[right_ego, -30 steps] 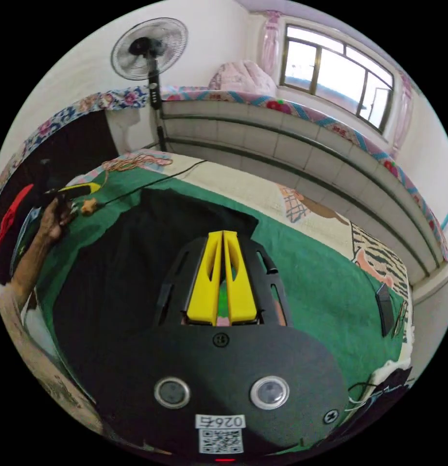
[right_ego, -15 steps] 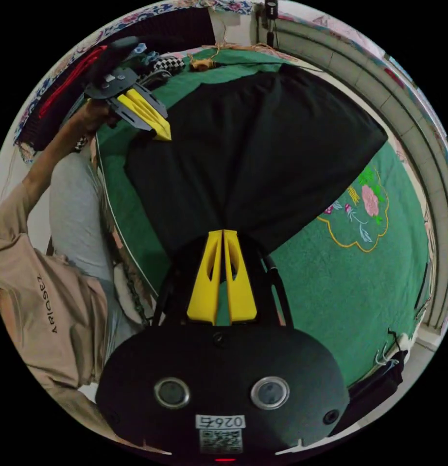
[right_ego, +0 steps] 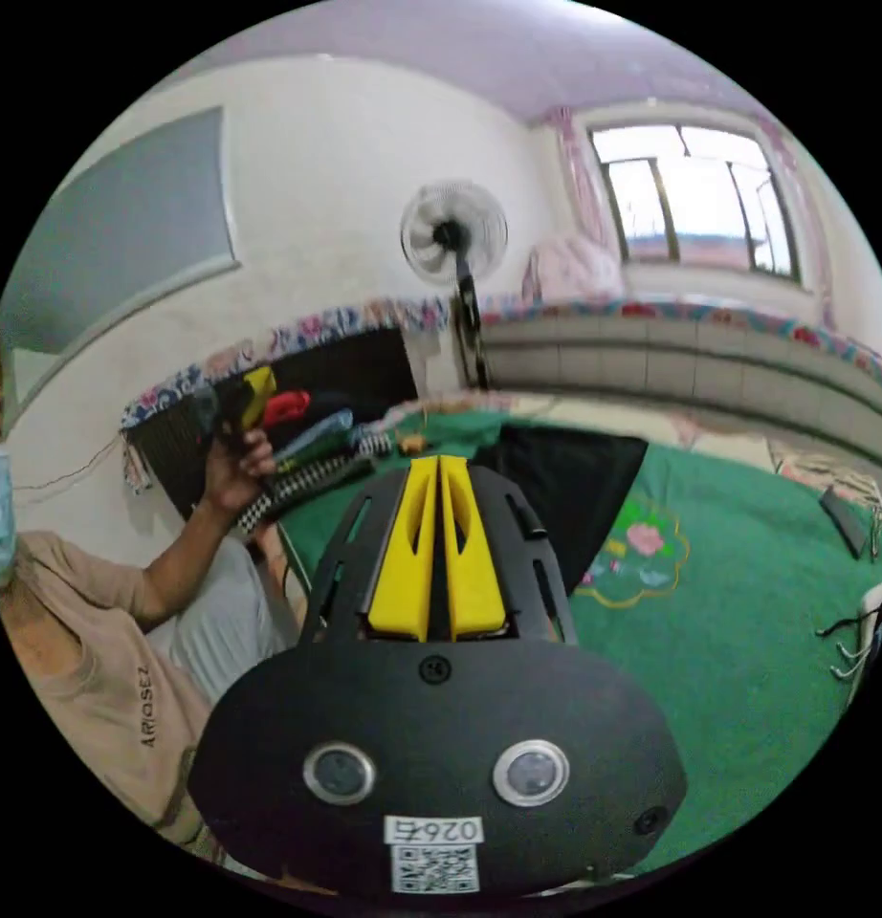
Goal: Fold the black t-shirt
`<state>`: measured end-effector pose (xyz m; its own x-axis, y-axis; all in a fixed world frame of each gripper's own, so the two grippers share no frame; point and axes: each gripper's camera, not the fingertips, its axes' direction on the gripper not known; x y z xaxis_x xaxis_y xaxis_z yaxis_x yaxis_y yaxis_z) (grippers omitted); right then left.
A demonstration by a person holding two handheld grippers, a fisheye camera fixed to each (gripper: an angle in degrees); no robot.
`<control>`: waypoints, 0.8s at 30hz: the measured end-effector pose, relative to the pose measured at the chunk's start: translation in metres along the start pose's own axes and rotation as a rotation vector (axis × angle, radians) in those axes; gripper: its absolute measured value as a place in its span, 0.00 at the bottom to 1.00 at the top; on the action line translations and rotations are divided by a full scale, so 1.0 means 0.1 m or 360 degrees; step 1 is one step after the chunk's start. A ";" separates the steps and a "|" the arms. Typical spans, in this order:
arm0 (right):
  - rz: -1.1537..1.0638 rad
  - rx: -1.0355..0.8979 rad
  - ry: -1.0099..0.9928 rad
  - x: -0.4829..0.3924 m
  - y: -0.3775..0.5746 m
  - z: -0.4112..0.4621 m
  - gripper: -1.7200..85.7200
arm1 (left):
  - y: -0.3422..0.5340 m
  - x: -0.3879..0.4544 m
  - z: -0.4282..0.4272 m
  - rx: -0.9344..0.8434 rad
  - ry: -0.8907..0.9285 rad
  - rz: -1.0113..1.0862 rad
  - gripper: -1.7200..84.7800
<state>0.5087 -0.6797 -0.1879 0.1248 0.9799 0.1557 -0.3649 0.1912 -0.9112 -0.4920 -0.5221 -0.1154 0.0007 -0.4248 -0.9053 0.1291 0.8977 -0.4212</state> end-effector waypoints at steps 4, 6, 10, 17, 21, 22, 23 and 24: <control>-0.0165 0.0323 -0.0068 -0.14 0.36 -0.42 0.01 | 0.15 0.17 -0.30 0.0213 0.0302 0.0117 0.01; -0.0134 0.0141 -0.0217 -0.01 0.47 -0.34 0.01 | 0.20 0.09 -0.32 0.0220 0.0478 0.0089 0.01; 0.0357 -0.0179 -0.0410 0.60 0.75 -0.20 0.01 | 0.39 -0.28 -0.12 -0.0255 0.0513 -0.0160 0.01; 0.0741 -0.0706 -0.0207 1.30 1.40 -0.12 0.04 | 1.14 -0.96 0.18 -0.1212 -0.0442 -0.0734 0.12; 0.0877 -0.0821 -0.0243 1.55 1.72 -0.14 0.08 | 1.48 -1.30 0.09 -0.1331 -0.0548 -0.1031 0.21; 0.0918 -0.0863 -0.0247 1.63 1.81 -0.14 0.09 | 1.55 -1.39 0.03 -0.1316 -0.0538 -0.1116 0.21; 0.0970 -0.0897 -0.0276 1.71 1.92 -0.14 0.11 | 1.59 -1.42 0.00 -0.1297 -0.0523 -0.1158 0.21; 0.0996 -0.0902 -0.0302 1.75 1.97 -0.14 0.11 | 1.66 -1.49 -0.07 -0.1213 -0.0491 -0.1244 0.22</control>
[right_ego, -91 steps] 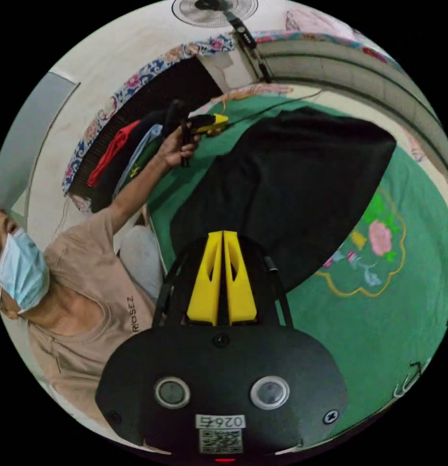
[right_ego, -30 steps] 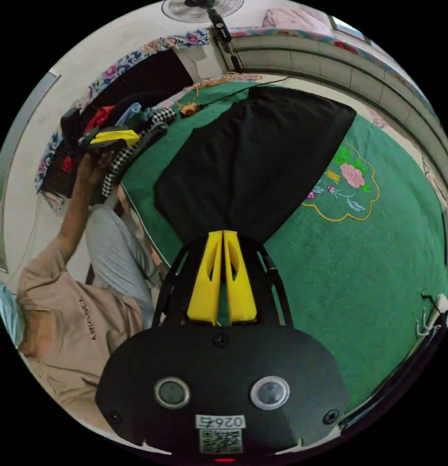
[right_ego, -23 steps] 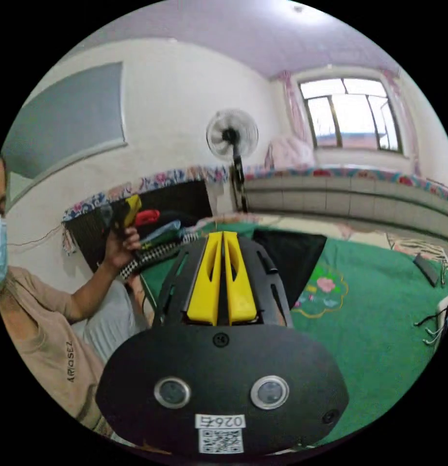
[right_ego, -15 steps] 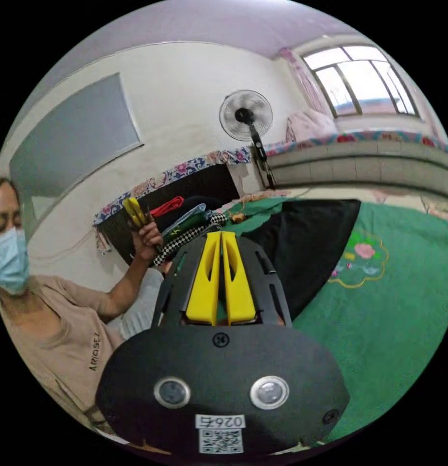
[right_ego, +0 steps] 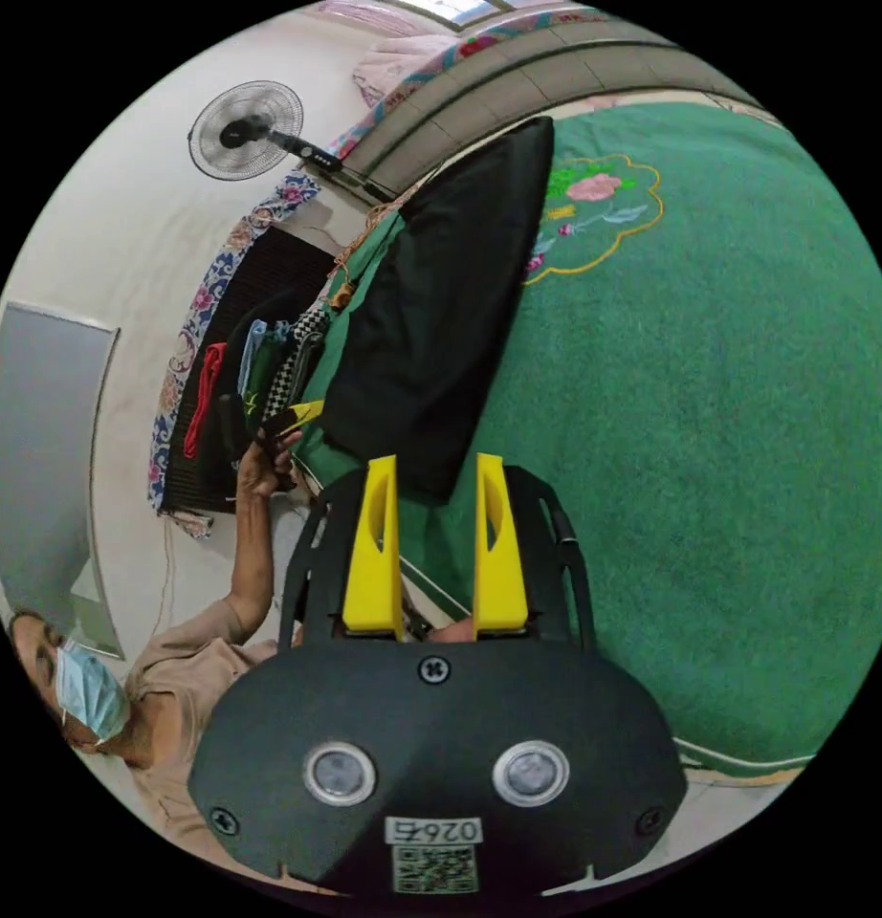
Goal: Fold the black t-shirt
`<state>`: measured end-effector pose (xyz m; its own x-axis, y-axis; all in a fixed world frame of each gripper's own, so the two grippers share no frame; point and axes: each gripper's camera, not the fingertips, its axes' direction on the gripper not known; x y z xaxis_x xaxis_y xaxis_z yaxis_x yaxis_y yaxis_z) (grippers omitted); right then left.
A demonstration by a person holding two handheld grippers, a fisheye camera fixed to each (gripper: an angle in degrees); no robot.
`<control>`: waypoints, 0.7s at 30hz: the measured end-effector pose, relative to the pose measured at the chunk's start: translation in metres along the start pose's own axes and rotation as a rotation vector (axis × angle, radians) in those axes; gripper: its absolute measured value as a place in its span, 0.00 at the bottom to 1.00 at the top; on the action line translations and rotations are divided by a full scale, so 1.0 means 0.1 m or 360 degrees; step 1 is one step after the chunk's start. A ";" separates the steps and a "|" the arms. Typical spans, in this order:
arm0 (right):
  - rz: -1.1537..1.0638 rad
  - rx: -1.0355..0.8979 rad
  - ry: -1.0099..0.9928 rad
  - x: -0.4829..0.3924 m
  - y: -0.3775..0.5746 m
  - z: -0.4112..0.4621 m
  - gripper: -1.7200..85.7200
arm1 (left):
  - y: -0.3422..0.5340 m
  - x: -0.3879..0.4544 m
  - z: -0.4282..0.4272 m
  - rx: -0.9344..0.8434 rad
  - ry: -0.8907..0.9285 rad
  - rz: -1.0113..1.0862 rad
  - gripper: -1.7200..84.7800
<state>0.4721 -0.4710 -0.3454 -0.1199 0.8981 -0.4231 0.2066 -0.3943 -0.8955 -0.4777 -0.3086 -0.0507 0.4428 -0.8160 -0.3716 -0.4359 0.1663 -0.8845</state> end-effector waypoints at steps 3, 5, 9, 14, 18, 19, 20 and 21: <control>0.0104 -0.0044 -0.0233 0.36 0.06 0.03 0.13 | -0.07 -0.26 0.05 -0.0065 0.0375 -0.0138 0.20; 0.0173 -0.0082 -0.0460 0.62 0.10 0.11 0.13 | -0.12 -0.37 0.11 -0.0064 0.0474 -0.0174 0.19; 0.0213 -0.0080 -0.0638 0.87 0.10 0.15 0.13 | -0.23 -0.51 0.09 -0.0088 0.0462 -0.0185 0.19; 0.0171 -0.0104 -0.0588 1.02 0.11 0.06 0.13 | -0.28 -0.70 -0.02 -0.0088 0.0461 -0.0186 0.18; 0.0195 -0.0090 -0.0645 1.18 0.10 0.07 0.13 | -0.35 -0.66 0.00 -0.0091 0.0419 -0.0046 0.23; 0.0205 -0.0092 -0.0691 1.24 0.09 0.10 0.12 | -0.38 -0.67 0.00 -0.0079 0.0480 -0.0030 0.25; 0.0204 -0.0104 -0.0731 1.27 0.07 0.12 0.13 | -0.39 -0.69 0.00 -0.0072 0.0506 -0.0027 0.26; 0.0201 -0.0109 -0.0749 1.29 0.06 0.13 0.13 | -0.41 -0.74 -0.01 -0.0054 0.0555 -0.0031 0.26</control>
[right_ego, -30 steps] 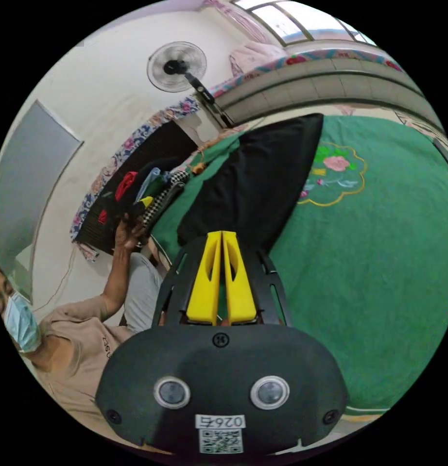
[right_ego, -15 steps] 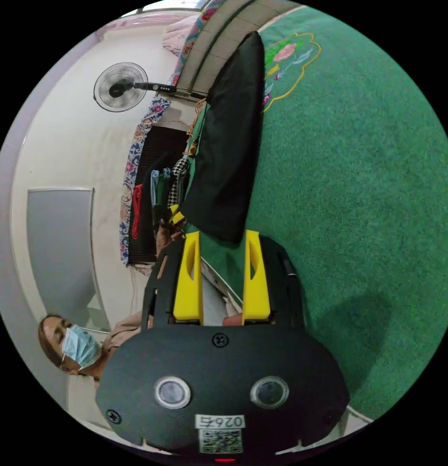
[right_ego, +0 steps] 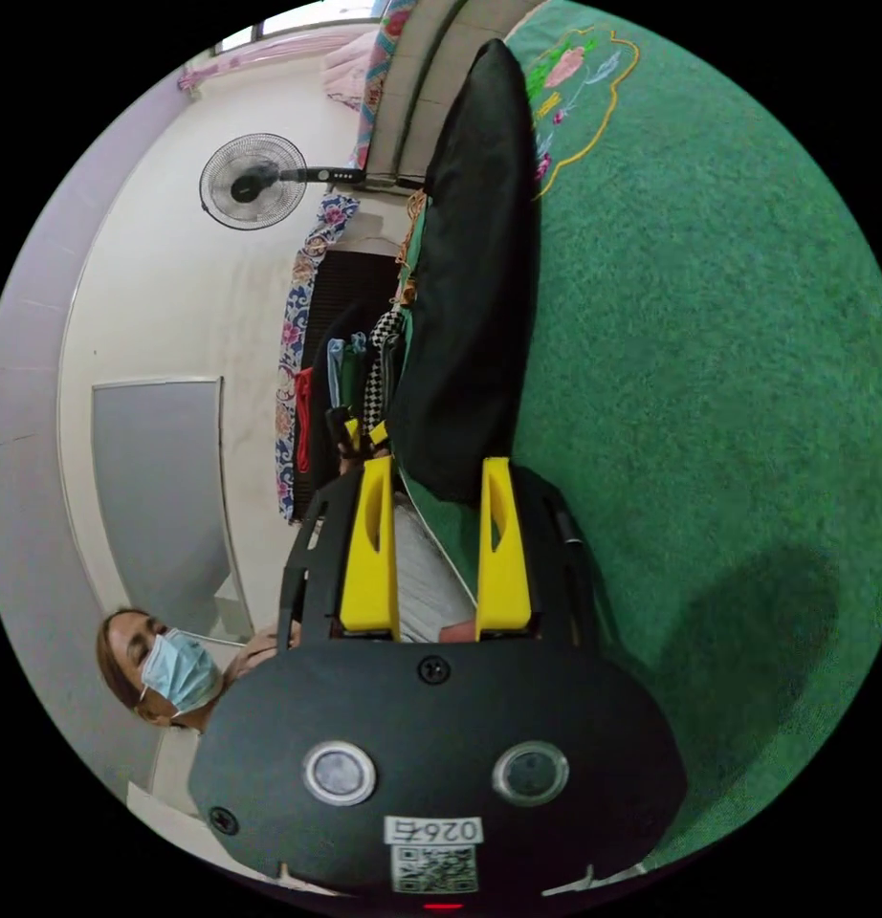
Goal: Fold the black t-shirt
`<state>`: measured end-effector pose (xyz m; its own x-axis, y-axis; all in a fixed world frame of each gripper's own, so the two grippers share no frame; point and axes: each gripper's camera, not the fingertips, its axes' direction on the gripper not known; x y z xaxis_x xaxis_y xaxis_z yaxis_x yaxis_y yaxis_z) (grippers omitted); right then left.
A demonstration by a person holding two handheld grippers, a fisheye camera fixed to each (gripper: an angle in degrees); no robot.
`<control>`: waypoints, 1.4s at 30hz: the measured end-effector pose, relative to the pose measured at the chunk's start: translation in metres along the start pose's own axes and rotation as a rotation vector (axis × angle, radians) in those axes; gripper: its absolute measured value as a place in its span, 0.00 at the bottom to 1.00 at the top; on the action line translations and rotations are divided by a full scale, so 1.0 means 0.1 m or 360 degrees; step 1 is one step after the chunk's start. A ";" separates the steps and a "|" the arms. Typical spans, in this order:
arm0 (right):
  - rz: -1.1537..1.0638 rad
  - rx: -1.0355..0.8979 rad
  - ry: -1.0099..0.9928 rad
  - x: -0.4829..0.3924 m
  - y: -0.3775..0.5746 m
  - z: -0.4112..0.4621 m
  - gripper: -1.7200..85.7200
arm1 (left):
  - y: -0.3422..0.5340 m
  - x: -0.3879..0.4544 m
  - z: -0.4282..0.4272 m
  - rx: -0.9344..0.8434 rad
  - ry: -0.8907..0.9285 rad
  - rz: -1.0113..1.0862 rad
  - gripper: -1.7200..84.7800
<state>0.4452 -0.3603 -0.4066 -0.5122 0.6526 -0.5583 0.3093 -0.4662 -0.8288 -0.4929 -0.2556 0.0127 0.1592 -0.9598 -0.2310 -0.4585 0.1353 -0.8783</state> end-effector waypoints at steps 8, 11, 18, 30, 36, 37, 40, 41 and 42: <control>-0.0026 -0.0033 -0.0048 0.12 -0.08 -0.09 0.11 | -0.02 -0.20 -0.21 -0.0048 0.0116 -0.0029 0.26; -0.0028 -0.0017 -0.0123 0.18 -0.06 -0.19 0.09 | 0.08 -0.22 -0.37 -0.0062 0.0129 -0.0031 0.24; -0.0135 0.0004 -0.0200 0.07 -0.08 -0.36 0.07 | 0.47 -0.18 -0.18 0.0218 0.0262 -0.0105 0.30; -0.0197 0.0083 -0.0302 -0.03 -0.07 -0.54 0.05 | 0.58 -0.08 0.10 0.0506 0.0356 -0.0225 0.34; -0.0218 0.0068 -0.0264 -0.09 -0.06 -0.55 0.04 | 0.31 -0.31 0.26 0.0443 0.0408 -0.0368 0.21; -0.0213 0.0064 -0.0236 -0.10 -0.06 -0.56 0.03 | 0.29 -0.36 0.27 0.0430 0.0376 -0.0383 0.14; -0.0203 0.0016 -0.0120 -0.11 -0.06 -0.57 0.03 | 0.38 -0.36 0.27 0.0548 0.0369 -0.0346 0.05; -0.0200 -0.0004 -0.0082 -0.12 -0.05 -0.57 0.02 | 0.41 -0.36 0.28 0.0558 0.0369 -0.0342 0.05; -0.0198 -0.0018 -0.0064 -0.12 -0.05 -0.57 0.02 | 0.45 -0.33 0.32 0.0561 0.0344 -0.0334 0.04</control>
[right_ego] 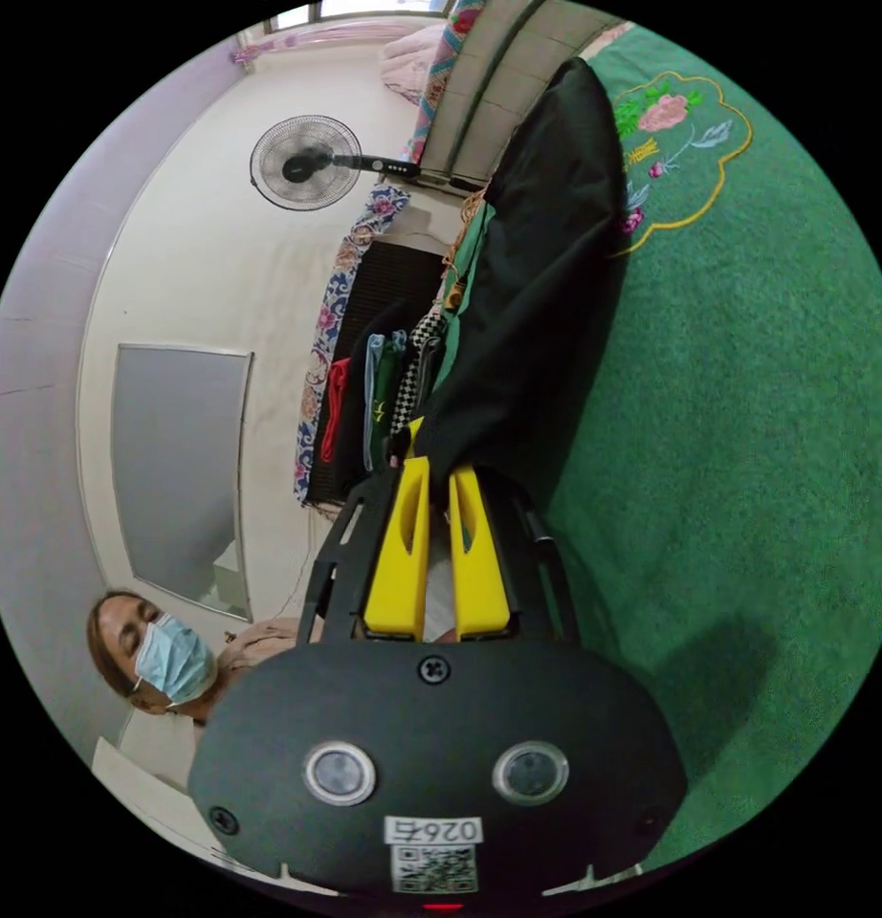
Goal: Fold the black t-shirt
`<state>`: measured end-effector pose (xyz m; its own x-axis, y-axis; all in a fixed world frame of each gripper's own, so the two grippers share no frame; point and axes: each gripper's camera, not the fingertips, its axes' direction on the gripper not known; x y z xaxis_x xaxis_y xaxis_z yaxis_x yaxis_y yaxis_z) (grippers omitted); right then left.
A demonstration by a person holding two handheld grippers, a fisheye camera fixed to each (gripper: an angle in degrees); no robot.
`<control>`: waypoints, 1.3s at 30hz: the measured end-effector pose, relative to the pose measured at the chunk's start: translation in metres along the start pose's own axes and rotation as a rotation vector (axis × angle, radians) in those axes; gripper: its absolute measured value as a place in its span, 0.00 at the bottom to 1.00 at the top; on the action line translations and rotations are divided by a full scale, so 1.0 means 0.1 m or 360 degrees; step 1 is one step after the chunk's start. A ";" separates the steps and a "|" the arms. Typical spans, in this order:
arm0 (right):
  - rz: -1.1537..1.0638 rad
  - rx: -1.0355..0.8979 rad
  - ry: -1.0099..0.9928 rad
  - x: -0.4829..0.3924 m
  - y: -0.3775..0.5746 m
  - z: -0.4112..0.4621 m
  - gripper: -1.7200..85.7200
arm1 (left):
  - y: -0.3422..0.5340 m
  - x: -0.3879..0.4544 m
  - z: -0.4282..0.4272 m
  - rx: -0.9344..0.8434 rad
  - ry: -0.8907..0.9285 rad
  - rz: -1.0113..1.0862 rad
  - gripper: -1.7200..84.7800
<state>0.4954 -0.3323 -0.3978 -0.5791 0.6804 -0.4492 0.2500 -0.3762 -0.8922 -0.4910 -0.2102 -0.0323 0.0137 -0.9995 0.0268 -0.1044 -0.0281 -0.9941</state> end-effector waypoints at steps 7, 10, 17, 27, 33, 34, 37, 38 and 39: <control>0.0048 0.0035 0.0048 -0.11 0.27 -0.10 0.01 | 0.36 0.46 0.17 -0.0068 -0.0213 0.0335 0.02; 0.0020 0.0082 0.0079 -0.26 0.54 -0.12 0.01 | 0.58 0.80 0.22 -0.0155 -0.0314 0.0559 0.02; -0.0179 0.0190 -0.0079 -0.77 1.13 -0.16 0.01 | 1.19 1.43 0.22 -0.0282 -0.0372 0.0954 0.02; -0.0332 0.0290 -0.0194 -1.15 0.38 -0.34 0.01 | 0.73 1.79 0.65 -0.0347 -0.0308 0.1144 0.02; -0.0167 0.0464 -0.0109 -0.91 -0.95 -0.51 0.01 | -0.44 1.70 1.41 -0.0404 -0.0341 0.0977 0.02; -0.0109 0.0471 -0.0048 -0.81 -1.21 -0.52 0.01 | -0.67 1.61 1.58 -0.0426 -0.0358 0.0915 0.02; 0.0077 0.0493 0.0045 -0.50 -1.80 -0.48 0.01 | -1.18 1.33 1.97 -0.0498 -0.0388 0.0778 0.03; 0.0139 0.0499 0.0093 -0.39 -2.01 -0.46 0.01 | -1.27 1.26 2.04 -0.0520 -0.0394 0.0750 0.03; 0.0166 0.0501 0.0114 -0.34 -2.10 -0.45 0.02 | -1.45 1.11 2.18 -0.0550 -0.0385 0.0684 0.04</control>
<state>0.4974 -0.2485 -0.1970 -0.5041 0.6661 -0.5496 0.0471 -0.6143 -0.7877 -0.2575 -0.3150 0.0921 0.1201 -0.8926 -0.4345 -0.4674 0.3353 -0.8180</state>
